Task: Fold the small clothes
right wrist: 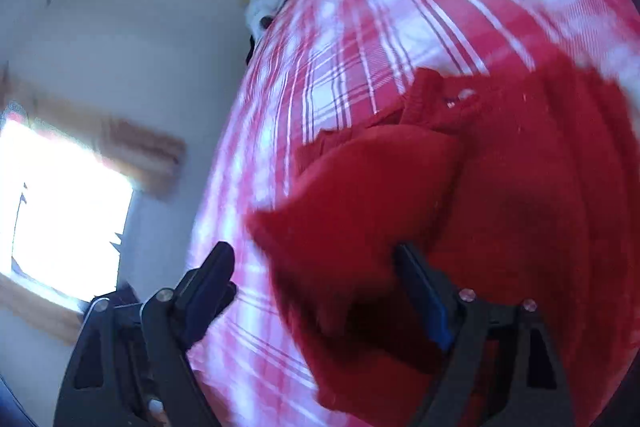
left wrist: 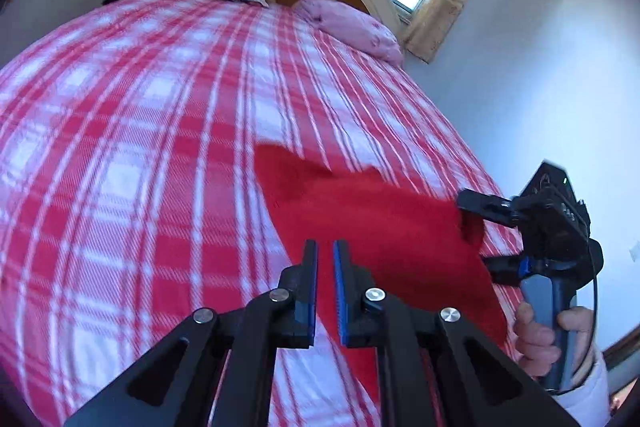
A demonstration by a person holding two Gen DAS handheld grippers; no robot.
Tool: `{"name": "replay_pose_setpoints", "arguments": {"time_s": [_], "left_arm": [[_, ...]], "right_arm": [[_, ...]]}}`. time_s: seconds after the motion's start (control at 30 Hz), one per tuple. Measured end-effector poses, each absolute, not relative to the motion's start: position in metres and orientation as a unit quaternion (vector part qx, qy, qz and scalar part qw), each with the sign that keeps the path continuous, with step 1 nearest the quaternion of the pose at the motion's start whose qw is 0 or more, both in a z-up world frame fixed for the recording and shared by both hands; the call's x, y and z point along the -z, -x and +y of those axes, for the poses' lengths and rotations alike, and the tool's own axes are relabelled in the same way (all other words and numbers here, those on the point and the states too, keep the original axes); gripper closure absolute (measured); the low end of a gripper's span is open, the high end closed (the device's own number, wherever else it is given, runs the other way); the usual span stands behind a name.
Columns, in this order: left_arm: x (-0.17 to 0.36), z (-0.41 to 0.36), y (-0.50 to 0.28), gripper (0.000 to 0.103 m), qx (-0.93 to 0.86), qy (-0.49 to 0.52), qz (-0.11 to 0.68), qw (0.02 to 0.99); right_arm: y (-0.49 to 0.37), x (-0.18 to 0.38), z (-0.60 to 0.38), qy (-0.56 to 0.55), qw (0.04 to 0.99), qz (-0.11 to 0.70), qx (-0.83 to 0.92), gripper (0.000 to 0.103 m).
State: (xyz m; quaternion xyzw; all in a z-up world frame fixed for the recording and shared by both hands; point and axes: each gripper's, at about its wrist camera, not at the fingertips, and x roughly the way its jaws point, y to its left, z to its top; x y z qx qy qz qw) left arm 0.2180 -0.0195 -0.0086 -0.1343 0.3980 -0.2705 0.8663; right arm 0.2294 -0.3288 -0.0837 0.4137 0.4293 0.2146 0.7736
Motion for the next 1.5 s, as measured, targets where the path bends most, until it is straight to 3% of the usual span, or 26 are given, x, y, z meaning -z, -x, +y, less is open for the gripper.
{"name": "replay_pose_setpoints", "arguments": {"time_s": [0.17, 0.23, 0.3, 0.33, 0.37, 0.5, 0.7, 0.9, 0.93, 1.03, 1.07, 1.13, 1.2, 1.4, 1.47, 1.5], "left_arm": [[0.038, -0.030, -0.263, 0.095, 0.239, 0.145, 0.435, 0.856], [0.054, -0.032, -0.271, 0.095, 0.224, 0.151, 0.453, 0.850], [0.063, -0.033, -0.270, 0.095, 0.223, 0.167, 0.462, 0.842], [0.064, -0.032, -0.271, 0.095, 0.224, 0.173, 0.462, 0.841], [0.064, -0.033, -0.270, 0.095, 0.225, 0.174, 0.459, 0.842], [0.054, -0.049, -0.269, 0.095, 0.235, 0.156, 0.448, 0.849], [0.008, -0.089, -0.250, 0.095, 0.285, 0.114, 0.386, 0.870], [0.021, -0.135, -0.239, 0.095, 0.298, 0.048, 0.418, 0.857], [0.022, -0.134, -0.233, 0.095, 0.302, 0.046, 0.420, 0.854], [0.024, -0.123, -0.213, 0.095, 0.297, 0.029, 0.418, 0.858], [0.024, -0.120, -0.206, 0.095, 0.297, 0.023, 0.416, 0.859], [0.025, -0.110, -0.184, 0.095, 0.305, 0.010, 0.414, 0.858], [0.028, -0.102, -0.165, 0.095, 0.318, 0.006, 0.415, 0.852], [0.041, -0.098, -0.106, 0.095, 0.330, -0.037, 0.409, 0.850], [0.044, -0.105, -0.101, 0.095, 0.321, -0.044, 0.413, 0.851], [0.045, -0.107, -0.099, 0.095, 0.316, -0.045, 0.415, 0.852]], "right_arm": [[-0.276, 0.099, -0.327, -0.462, 0.711, 0.479, -0.230, 0.005], [-0.289, 0.104, -0.317, -0.457, 0.700, 0.496, -0.235, 0.009], [-0.295, 0.102, -0.308, -0.413, 0.729, 0.498, -0.224, 0.048], [-0.295, 0.100, -0.303, -0.384, 0.746, 0.496, -0.225, 0.087], [-0.296, 0.099, -0.302, -0.373, 0.753, 0.491, -0.230, 0.089], [-0.271, 0.076, -0.306, -0.328, 0.803, 0.420, -0.266, 0.090], [-0.188, 0.031, -0.366, -0.321, 0.873, 0.252, -0.266, 0.091], [-0.159, 0.103, -0.415, -0.334, 0.873, 0.322, -0.151, 0.081], [-0.148, 0.105, -0.421, -0.337, 0.878, 0.312, -0.133, 0.072], [-0.116, 0.094, -0.434, -0.335, 0.896, 0.281, -0.079, 0.012], [-0.101, 0.087, -0.438, -0.330, 0.905, 0.261, -0.055, 0.006], [-0.074, 0.075, -0.443, -0.327, 0.915, 0.233, -0.043, 0.007], [-0.061, 0.065, -0.431, -0.315, 0.918, 0.225, -0.086, 0.017], [-0.050, 0.066, -0.357, -0.191, 0.921, 0.283, -0.187, 0.022], [-0.064, 0.072, -0.339, -0.177, 0.911, 0.304, -0.216, 0.035], [-0.073, 0.078, -0.333, -0.171, 0.905, 0.322, -0.219, 0.054]]}}
